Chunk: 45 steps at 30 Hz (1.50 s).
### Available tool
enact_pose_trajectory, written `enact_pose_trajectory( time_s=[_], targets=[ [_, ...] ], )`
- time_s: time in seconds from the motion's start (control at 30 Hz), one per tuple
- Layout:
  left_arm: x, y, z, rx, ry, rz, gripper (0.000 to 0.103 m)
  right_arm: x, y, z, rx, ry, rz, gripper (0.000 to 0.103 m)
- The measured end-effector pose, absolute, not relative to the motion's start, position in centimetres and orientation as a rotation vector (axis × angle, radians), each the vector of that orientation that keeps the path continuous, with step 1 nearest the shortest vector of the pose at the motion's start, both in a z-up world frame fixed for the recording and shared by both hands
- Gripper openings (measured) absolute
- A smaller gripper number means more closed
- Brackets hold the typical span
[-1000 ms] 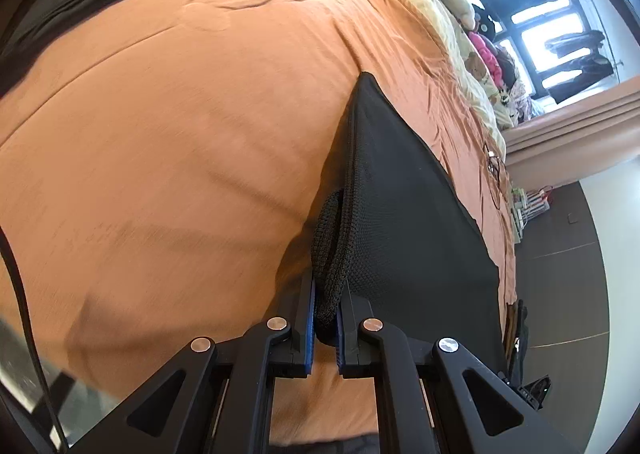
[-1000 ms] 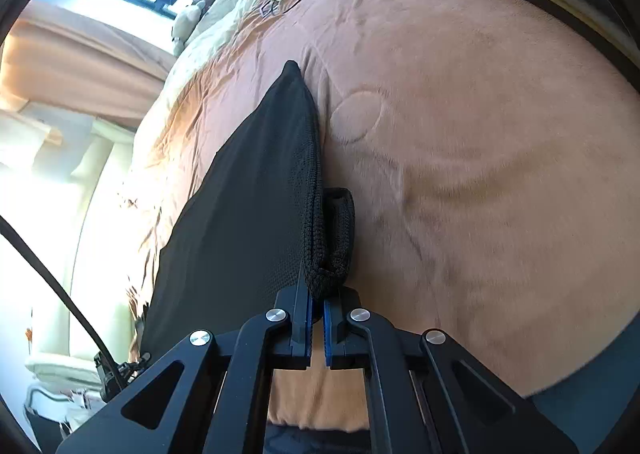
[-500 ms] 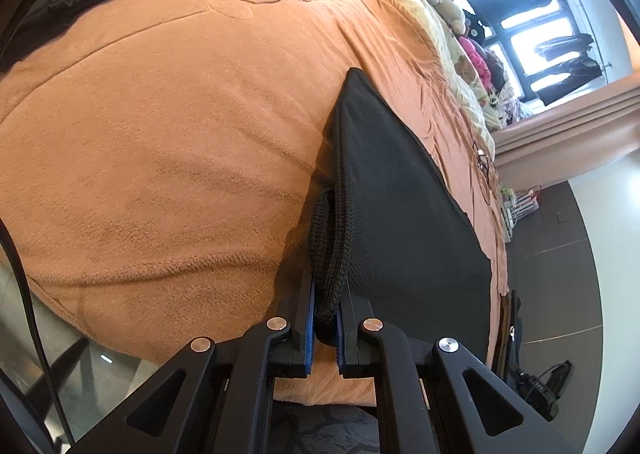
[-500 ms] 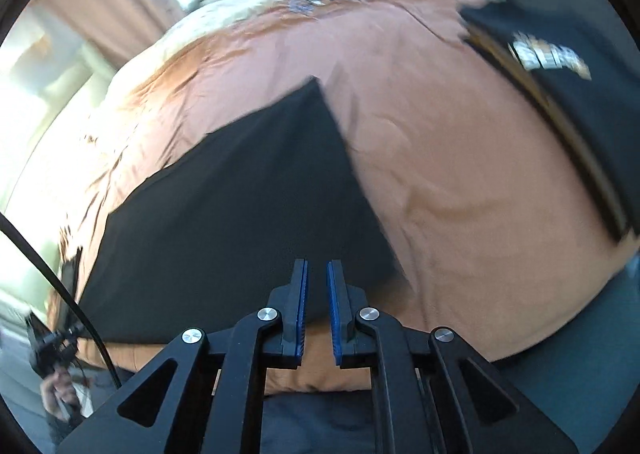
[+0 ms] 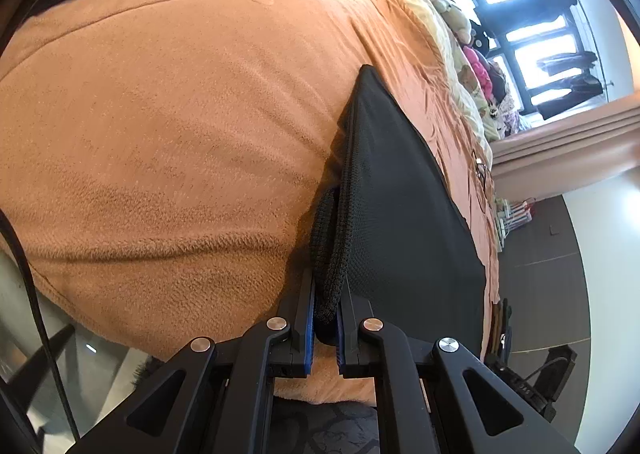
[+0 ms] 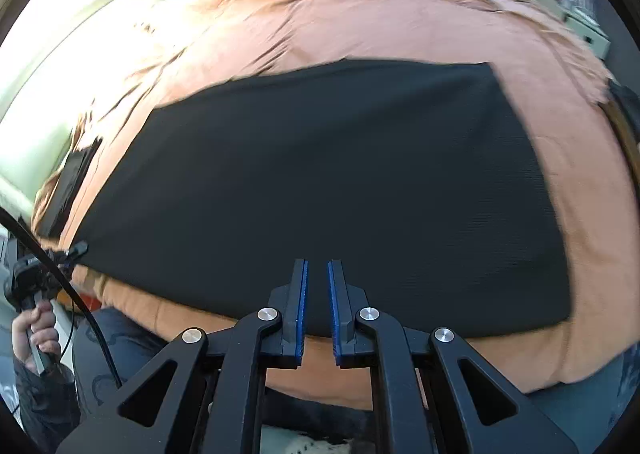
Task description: Fold small clothes
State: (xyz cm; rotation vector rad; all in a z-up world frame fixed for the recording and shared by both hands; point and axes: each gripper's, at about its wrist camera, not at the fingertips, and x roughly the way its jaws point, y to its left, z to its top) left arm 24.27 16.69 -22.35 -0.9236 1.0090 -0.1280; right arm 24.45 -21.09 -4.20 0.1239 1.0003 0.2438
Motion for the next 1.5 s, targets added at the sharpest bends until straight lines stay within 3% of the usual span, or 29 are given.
enact_pose_trajectory(
  time_s=[0.5,1.5],
  targets=[
    [23.6,16.6,-22.5,-0.979,1.018,-0.045,0.008,34.7,-13.3,-10.1,-0.014,1.095,0.285,0.007],
    [23.7,16.5,-23.6,-1.066,1.060,0.046,0.008,57.9,-11.4,-12.3,0.015,1.110,0.195,0.003]
  ],
)
